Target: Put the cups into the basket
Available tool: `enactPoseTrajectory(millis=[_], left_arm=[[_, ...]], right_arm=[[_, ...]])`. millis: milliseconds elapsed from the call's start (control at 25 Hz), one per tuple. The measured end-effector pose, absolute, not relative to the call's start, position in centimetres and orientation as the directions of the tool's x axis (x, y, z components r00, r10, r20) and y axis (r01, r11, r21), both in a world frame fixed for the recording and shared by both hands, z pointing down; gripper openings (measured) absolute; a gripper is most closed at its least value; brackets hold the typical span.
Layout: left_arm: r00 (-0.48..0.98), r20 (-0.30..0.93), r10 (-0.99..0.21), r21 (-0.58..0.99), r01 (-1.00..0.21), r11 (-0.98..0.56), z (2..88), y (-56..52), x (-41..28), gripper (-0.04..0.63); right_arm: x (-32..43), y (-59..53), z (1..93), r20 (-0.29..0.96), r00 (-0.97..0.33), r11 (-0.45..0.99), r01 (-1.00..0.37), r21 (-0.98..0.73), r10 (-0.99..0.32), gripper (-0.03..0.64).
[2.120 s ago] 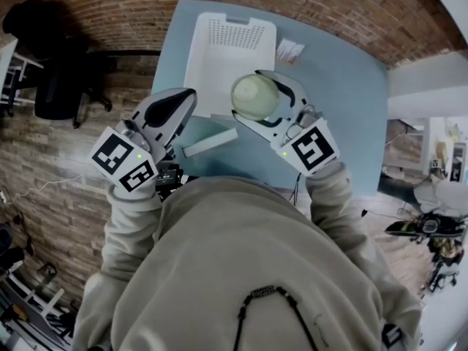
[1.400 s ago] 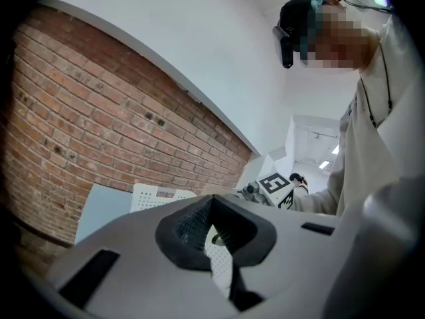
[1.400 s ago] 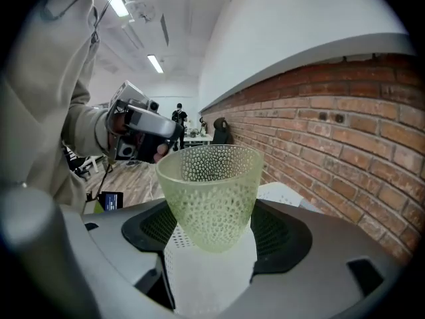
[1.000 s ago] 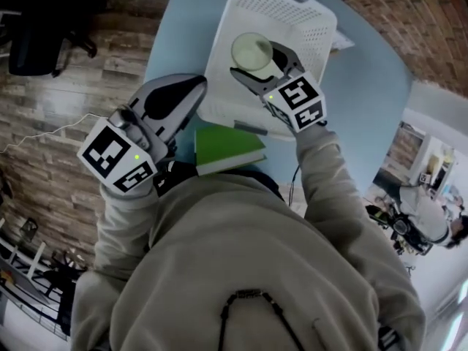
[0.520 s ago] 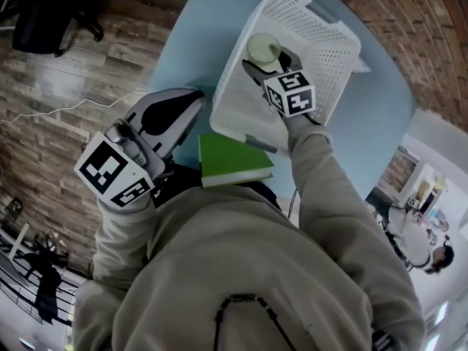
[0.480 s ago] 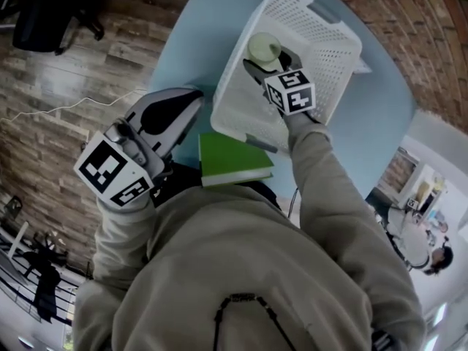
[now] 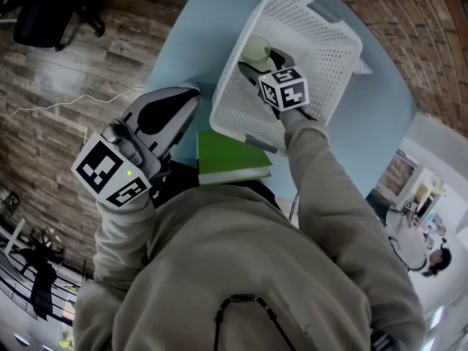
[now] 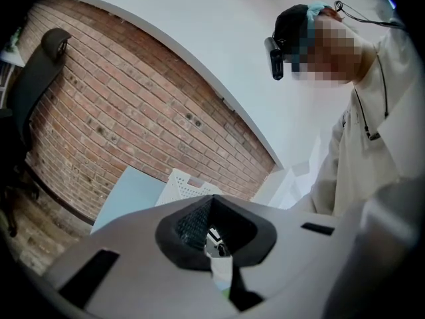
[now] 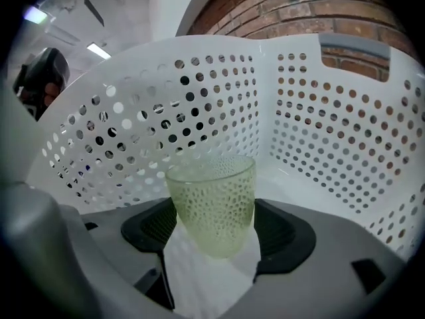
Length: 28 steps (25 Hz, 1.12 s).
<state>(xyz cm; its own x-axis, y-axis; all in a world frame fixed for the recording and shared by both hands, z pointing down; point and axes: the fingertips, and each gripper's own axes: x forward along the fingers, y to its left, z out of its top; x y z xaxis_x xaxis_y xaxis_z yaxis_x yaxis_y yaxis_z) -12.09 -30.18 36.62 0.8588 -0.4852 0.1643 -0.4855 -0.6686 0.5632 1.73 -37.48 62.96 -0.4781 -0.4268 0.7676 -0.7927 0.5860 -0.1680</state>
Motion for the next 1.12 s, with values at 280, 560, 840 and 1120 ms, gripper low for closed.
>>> enactPoseTrajectory(millis=[280, 560, 840, 1120], left_arm=[[0.856, 0.173, -0.487, 0.554, -0.494, -0.670, 36.7, -29.7, -12.3, -0.005], [0.855, 0.168, -0.491, 0.546, -0.495, -0.675, 36.3, -29.6, -12.3, -0.003], [0.857, 0.162, -0.489, 0.539, -0.491, -0.684, 35.9, -29.3, -12.2, -0.004], [0.856, 0.156, -0.492, 0.530, -0.493, -0.690, 35.4, -28.9, -12.4, -0.003]], right_arm=[[2.5, -36.3, 63.4, 0.822, -0.421, 0.599, -0.791, -0.124, -0.384, 0.388], [2.5, -35.1, 63.4, 0.853, -0.403, 0.626, -0.771, -0.120, -0.332, 0.413], [1.9, -34.2, 62.8, 0.857, -0.404, 0.643, -0.757, -0.116, -0.320, 0.416], [1.9, -34.6, 61.5, 0.846, -0.394, 0.636, -0.767, -0.088, -0.358, 0.416]])
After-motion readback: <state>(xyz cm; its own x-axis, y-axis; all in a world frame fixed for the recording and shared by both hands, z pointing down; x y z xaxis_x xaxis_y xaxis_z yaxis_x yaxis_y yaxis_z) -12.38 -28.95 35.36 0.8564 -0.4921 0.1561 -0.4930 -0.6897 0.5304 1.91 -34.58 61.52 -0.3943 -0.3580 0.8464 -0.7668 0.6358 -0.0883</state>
